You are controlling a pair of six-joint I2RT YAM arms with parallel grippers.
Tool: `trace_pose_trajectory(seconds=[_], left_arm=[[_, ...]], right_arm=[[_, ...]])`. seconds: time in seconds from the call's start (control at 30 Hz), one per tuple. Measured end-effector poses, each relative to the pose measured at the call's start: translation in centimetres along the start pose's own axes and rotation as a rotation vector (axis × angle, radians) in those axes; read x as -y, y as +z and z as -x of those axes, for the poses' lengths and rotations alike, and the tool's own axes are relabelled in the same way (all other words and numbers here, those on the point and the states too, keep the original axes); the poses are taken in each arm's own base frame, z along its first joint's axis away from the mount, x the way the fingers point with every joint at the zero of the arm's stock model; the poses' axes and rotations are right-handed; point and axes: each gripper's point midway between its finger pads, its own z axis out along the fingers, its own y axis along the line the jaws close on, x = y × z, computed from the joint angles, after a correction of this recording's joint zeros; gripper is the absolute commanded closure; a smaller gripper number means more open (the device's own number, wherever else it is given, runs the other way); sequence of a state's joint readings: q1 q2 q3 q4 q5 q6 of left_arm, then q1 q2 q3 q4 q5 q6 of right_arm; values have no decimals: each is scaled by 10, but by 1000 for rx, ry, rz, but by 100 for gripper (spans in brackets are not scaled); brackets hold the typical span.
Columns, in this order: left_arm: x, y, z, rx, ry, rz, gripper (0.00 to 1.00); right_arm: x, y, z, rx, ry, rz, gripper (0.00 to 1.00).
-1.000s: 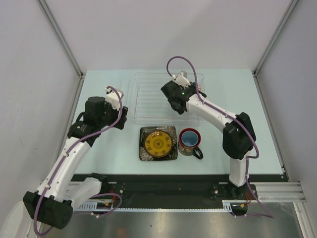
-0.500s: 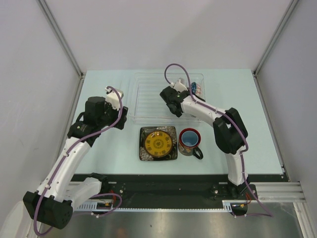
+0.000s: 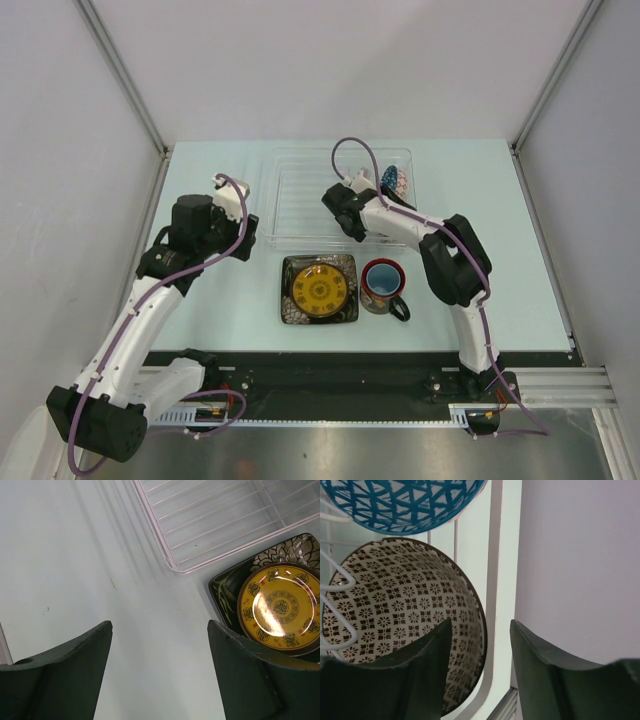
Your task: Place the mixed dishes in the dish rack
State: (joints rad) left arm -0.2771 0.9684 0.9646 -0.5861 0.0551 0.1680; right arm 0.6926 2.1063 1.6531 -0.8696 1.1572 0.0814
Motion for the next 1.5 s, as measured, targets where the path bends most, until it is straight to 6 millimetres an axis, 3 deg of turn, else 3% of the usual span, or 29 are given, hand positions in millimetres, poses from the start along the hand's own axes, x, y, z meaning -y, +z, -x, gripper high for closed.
trace_pose_trajectory(seconds=[0.27, 0.43, 0.57, 0.7, 0.77, 0.87, 0.9, 1.07, 1.17, 1.37, 1.5], left_arm=[[0, 0, 0, 0, 0, 0, 18], [0, 0, 0, -1, 0, 1, 18], [-2, -1, 0, -2, 6, 9, 17], [-1, -6, 3, 9, 10, 2, 17], [2, -9, 3, 10, 15, -15, 17], [10, -13, -1, 4, 25, -60, 18], [14, -13, -3, -1, 30, -78, 18], [30, -7, -28, -61, 48, -164, 19], [42, -4, -46, -109, 63, -216, 20], [67, 1, -57, -136, 104, -311, 20], [84, 7, -65, -156, 134, -362, 21]], right_arm=[[0, -3, -3, -12, -32, 6, 35], [17, -27, 13, 27, 31, 50, 34], [43, -73, 36, 130, 182, 178, 32], [52, -162, 51, 339, 354, 515, 31], [40, -209, 43, 434, 387, 756, 33], [12, -239, 23, 458, 393, 1006, 35], [3, -240, 20, 448, 389, 1044, 36], [-86, -230, -8, 310, 293, 1196, 38], [-119, -226, -25, 243, 250, 1238, 38], [-130, -236, -3, 270, 344, 1311, 39], [-145, -230, -6, 234, 371, 1309, 38]])
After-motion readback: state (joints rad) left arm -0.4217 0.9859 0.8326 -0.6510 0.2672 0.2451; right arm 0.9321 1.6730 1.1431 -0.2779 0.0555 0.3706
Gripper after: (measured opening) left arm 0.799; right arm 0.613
